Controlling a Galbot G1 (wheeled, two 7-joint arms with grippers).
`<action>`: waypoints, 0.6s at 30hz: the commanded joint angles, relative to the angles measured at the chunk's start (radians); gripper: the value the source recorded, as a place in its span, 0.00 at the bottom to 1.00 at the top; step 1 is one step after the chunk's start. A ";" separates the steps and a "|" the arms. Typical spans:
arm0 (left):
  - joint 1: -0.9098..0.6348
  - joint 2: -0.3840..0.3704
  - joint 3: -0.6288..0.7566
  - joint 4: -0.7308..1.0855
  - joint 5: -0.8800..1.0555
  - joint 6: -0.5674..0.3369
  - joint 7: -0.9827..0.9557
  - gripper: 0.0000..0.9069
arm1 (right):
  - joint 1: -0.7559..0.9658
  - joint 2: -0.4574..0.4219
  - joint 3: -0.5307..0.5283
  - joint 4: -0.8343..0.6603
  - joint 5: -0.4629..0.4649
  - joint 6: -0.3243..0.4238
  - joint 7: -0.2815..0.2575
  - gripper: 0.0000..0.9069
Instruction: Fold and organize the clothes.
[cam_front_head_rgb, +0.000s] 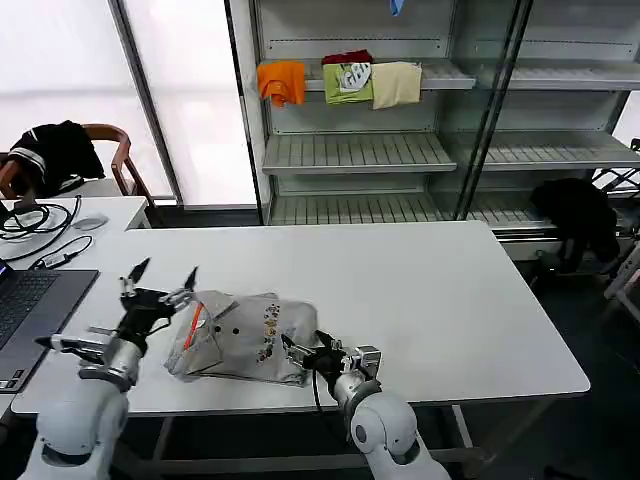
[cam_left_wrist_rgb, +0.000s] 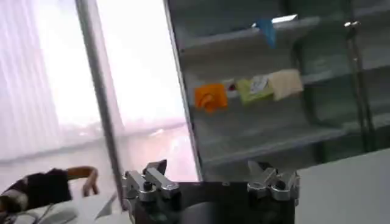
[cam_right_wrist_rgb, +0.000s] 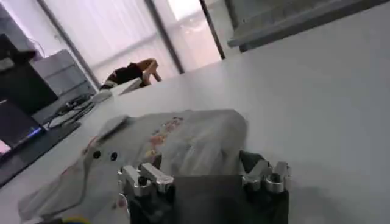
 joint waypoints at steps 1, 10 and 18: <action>0.002 0.074 -0.171 0.210 -0.115 -0.031 0.011 1.00 | -0.030 -0.005 -0.041 -0.010 0.080 -0.011 0.023 0.00; -0.001 0.068 -0.159 0.192 -0.116 -0.031 0.009 1.00 | -0.029 0.007 -0.025 0.007 0.094 -0.010 0.027 0.00; -0.003 0.061 -0.159 0.186 -0.171 -0.017 0.009 1.00 | -0.040 0.006 0.014 0.063 0.042 -0.008 0.027 0.00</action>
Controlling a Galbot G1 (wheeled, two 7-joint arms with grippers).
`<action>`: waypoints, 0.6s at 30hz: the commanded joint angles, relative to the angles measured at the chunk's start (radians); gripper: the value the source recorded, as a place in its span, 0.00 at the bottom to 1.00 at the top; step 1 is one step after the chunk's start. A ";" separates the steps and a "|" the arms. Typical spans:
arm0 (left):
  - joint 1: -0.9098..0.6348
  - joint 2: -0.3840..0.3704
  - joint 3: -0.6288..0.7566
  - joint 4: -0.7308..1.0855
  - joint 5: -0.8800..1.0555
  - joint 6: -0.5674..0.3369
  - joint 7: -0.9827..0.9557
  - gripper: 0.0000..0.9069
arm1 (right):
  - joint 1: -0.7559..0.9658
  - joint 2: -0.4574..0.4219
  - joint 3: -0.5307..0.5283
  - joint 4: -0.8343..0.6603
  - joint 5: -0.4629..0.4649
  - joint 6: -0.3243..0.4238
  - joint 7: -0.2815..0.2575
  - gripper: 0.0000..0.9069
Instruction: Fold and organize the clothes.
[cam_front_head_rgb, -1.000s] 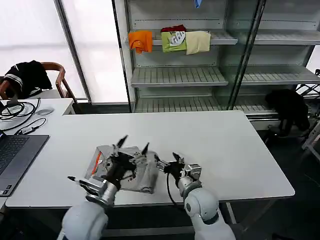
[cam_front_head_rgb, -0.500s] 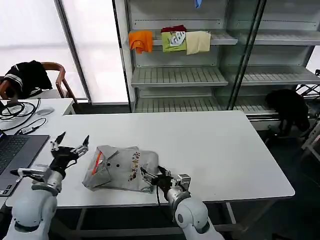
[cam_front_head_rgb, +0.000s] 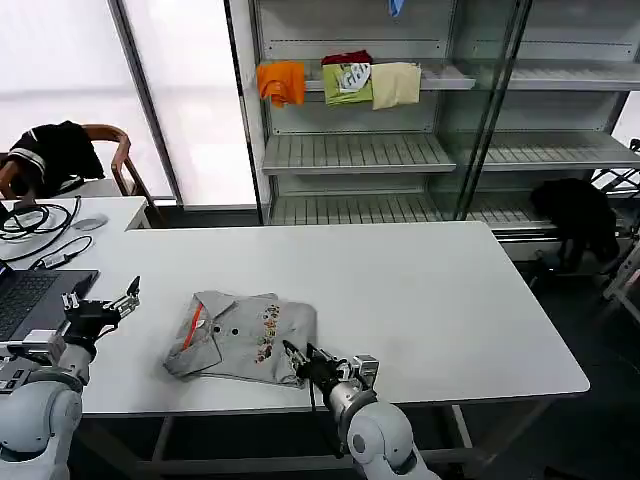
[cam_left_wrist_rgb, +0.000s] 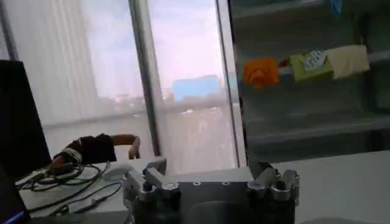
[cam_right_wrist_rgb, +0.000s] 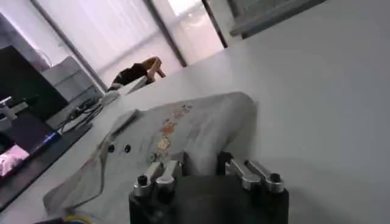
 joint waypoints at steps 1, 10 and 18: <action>-0.003 0.005 -0.030 0.036 -0.079 0.013 0.002 1.00 | -0.013 0.005 0.036 0.056 -0.040 -0.002 -0.001 0.00; 0.015 -0.021 -0.009 0.031 -0.095 0.023 0.000 1.00 | -0.004 -0.035 0.096 0.088 -0.071 -0.006 -0.008 0.00; 0.038 -0.062 0.042 0.008 -0.106 0.035 -0.007 1.00 | -0.001 -0.087 0.156 0.110 -0.072 -0.007 -0.040 0.00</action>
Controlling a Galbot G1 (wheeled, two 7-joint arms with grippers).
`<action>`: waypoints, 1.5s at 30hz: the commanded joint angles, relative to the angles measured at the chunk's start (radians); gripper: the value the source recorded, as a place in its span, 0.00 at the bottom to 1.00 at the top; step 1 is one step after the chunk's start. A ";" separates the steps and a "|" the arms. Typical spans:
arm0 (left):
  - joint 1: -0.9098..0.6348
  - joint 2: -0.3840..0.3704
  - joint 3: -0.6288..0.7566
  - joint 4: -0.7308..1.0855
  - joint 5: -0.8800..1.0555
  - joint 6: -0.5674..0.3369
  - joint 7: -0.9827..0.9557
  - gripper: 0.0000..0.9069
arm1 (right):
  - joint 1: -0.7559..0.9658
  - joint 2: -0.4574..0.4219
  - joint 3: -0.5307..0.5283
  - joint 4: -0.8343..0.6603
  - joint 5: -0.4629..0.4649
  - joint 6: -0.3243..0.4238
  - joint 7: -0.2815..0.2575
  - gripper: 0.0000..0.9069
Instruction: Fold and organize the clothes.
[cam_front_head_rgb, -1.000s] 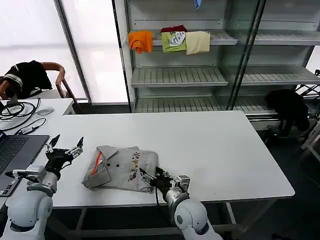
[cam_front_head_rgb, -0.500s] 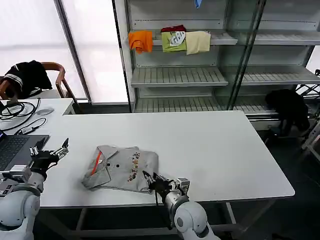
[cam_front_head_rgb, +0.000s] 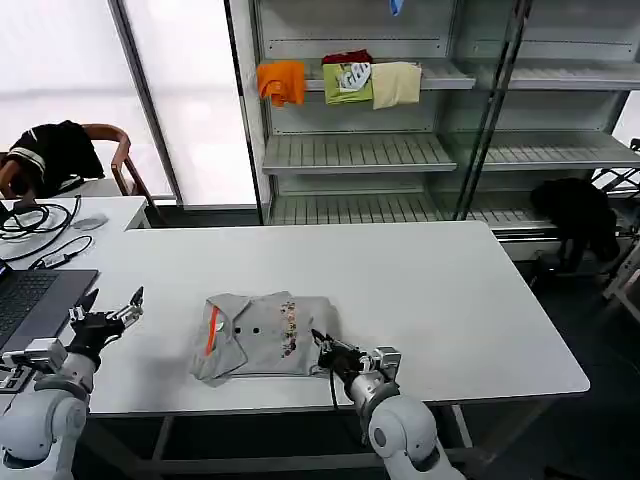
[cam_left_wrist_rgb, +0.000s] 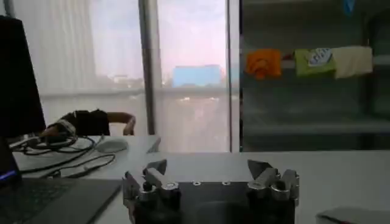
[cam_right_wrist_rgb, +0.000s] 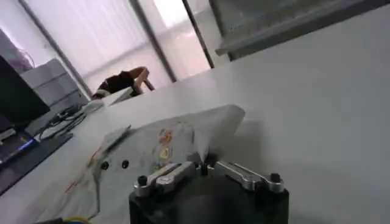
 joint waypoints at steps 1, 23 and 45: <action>0.015 -0.033 0.037 -0.012 -0.023 0.014 -0.002 1.00 | -0.002 -0.059 0.082 0.034 -0.018 0.000 -0.028 0.00; 0.054 -0.099 0.061 -0.119 -0.033 0.030 0.013 1.00 | -0.098 -0.161 0.241 0.192 -0.507 0.099 -0.165 1.00; 0.131 -0.198 0.095 -0.313 -0.144 0.094 -0.066 1.00 | -0.178 -0.259 0.439 0.226 -0.482 0.055 -0.116 1.00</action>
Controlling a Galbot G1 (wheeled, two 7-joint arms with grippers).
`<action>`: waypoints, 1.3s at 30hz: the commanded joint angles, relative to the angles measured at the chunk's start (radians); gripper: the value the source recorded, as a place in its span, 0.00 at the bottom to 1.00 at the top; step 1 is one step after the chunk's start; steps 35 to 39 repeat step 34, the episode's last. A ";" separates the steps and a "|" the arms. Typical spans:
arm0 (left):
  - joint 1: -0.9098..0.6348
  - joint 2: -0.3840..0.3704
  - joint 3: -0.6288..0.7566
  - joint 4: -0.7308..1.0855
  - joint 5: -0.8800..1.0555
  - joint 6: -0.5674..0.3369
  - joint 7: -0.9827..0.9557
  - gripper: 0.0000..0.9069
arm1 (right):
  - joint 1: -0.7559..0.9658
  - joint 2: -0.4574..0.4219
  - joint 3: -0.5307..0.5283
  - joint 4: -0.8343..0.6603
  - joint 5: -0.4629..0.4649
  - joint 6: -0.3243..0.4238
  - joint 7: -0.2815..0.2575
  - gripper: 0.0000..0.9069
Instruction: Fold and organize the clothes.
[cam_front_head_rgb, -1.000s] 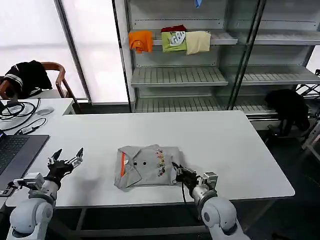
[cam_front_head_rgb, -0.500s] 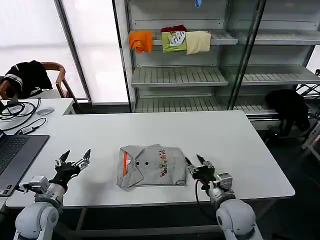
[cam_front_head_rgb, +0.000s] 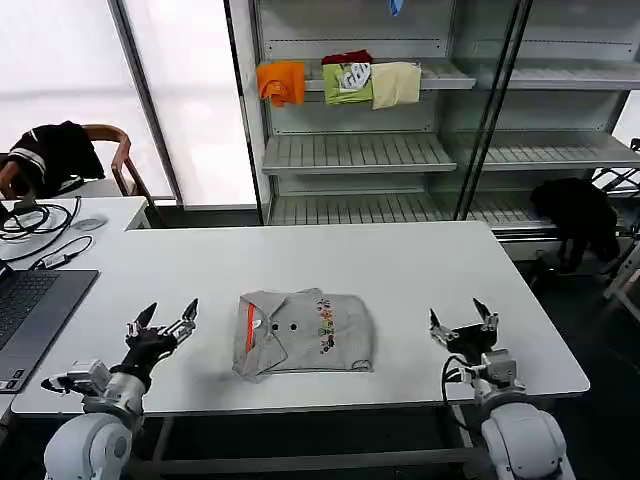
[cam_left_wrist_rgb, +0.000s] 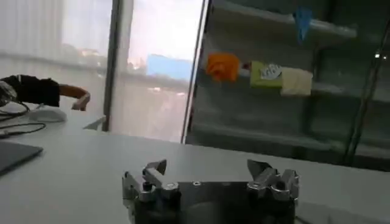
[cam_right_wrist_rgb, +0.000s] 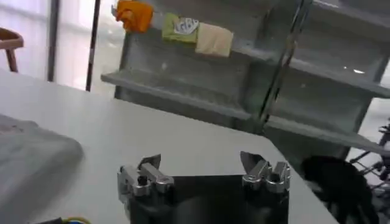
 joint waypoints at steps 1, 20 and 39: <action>0.039 -0.032 0.001 -0.106 -0.064 0.021 -0.037 1.00 | -0.034 -0.039 0.084 0.073 0.018 -0.044 -0.030 1.00; 0.074 -0.023 -0.010 -0.114 -0.060 0.007 -0.041 1.00 | -0.013 -0.022 0.052 0.086 0.063 -0.089 0.010 1.00; 0.075 -0.008 -0.010 -0.088 -0.117 0.013 -0.064 1.00 | 0.013 -0.002 0.038 0.046 0.133 -0.062 0.028 1.00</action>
